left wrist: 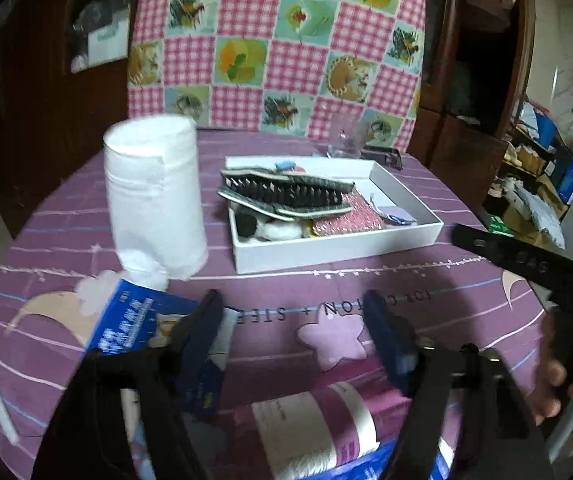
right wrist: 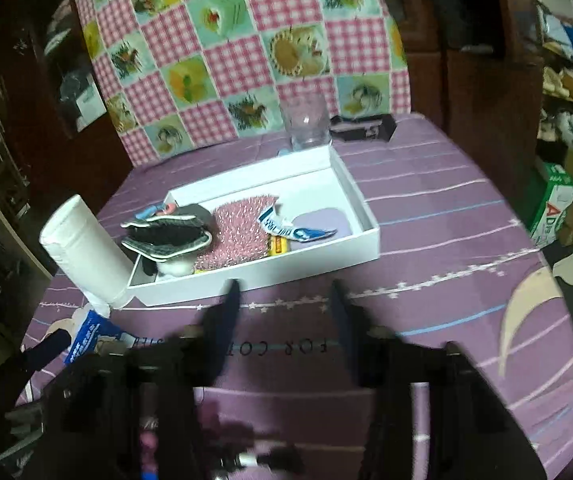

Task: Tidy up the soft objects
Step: 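Lift both grippers out of the white box and pull them back, then move the left gripper down toward the large blue packet on the table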

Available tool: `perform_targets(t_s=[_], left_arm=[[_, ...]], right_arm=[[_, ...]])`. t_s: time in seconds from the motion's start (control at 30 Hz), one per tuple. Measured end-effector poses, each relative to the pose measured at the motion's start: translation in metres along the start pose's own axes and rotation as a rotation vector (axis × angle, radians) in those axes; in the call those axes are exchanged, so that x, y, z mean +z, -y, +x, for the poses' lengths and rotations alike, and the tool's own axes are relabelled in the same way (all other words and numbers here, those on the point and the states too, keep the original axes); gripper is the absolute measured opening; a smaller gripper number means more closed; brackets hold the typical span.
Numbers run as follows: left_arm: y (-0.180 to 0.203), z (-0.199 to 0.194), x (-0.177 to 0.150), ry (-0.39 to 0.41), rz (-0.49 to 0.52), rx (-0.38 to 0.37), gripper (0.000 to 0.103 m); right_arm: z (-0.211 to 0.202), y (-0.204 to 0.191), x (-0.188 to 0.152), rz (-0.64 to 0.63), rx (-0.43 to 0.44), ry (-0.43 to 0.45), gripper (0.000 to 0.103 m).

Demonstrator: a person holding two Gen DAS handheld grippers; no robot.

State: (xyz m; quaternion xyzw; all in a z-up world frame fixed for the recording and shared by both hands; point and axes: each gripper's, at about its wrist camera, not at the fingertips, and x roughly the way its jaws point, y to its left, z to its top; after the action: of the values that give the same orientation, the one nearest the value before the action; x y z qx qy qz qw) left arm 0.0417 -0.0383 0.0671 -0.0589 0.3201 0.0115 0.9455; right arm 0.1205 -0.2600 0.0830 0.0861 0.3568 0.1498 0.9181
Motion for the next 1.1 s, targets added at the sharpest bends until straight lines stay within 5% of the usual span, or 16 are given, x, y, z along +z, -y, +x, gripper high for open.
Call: perform_targets(t_s=[0.07,0.1,0.23,0.4,0.47,0.6,0.7,0.8,0.87,1.0,1.1], left_arm=[[-0.002,-0.002,-0.001,-0.007,-0.018,0.017,0.020],[-0.003,-0.001,-0.002,-0.016,-0.030,0.017,0.016],[0.001,0.010,-0.008,-0.016,-0.042,-0.053,0.015],[0.015,0.041,0.000,0.010,0.050,0.046,0.015],[0.007,0.049,0.009,-0.010,-0.006,0.057,0.016],[-0.006,0.040,0.014,0.051,-0.065,0.056,0.016],[-0.011,0.037,0.011,0.022,-0.068,0.039,0.016],[-0.013,0.029,0.004,0.007,-0.059,0.018,0.028],[-0.014,0.019,-0.002,0.035,-0.040,0.019,0.057],[-0.019,-0.008,-0.012,0.104,-0.034,0.042,0.064],[-0.019,-0.021,-0.020,0.075,-0.043,-0.048,0.067]], right_arm=[[-0.007,0.006,-0.005,0.010,0.035,-0.015,0.013],[-0.008,0.009,-0.009,0.018,0.054,-0.010,0.011],[0.000,0.005,-0.020,0.032,0.112,0.039,0.011],[0.053,-0.021,-0.015,-0.001,0.049,-0.113,0.011],[0.066,-0.026,-0.011,0.002,0.045,-0.149,0.012],[0.054,-0.018,-0.006,0.087,0.142,-0.052,0.012],[0.040,-0.020,-0.006,0.017,0.113,-0.037,0.012],[0.027,-0.020,-0.011,-0.044,0.140,-0.045,0.013],[0.020,-0.018,-0.014,-0.067,0.145,-0.041,0.019],[0.010,-0.014,-0.022,-0.122,0.138,-0.017,0.043],[0.005,-0.017,-0.035,-0.115,0.154,-0.045,0.046]])
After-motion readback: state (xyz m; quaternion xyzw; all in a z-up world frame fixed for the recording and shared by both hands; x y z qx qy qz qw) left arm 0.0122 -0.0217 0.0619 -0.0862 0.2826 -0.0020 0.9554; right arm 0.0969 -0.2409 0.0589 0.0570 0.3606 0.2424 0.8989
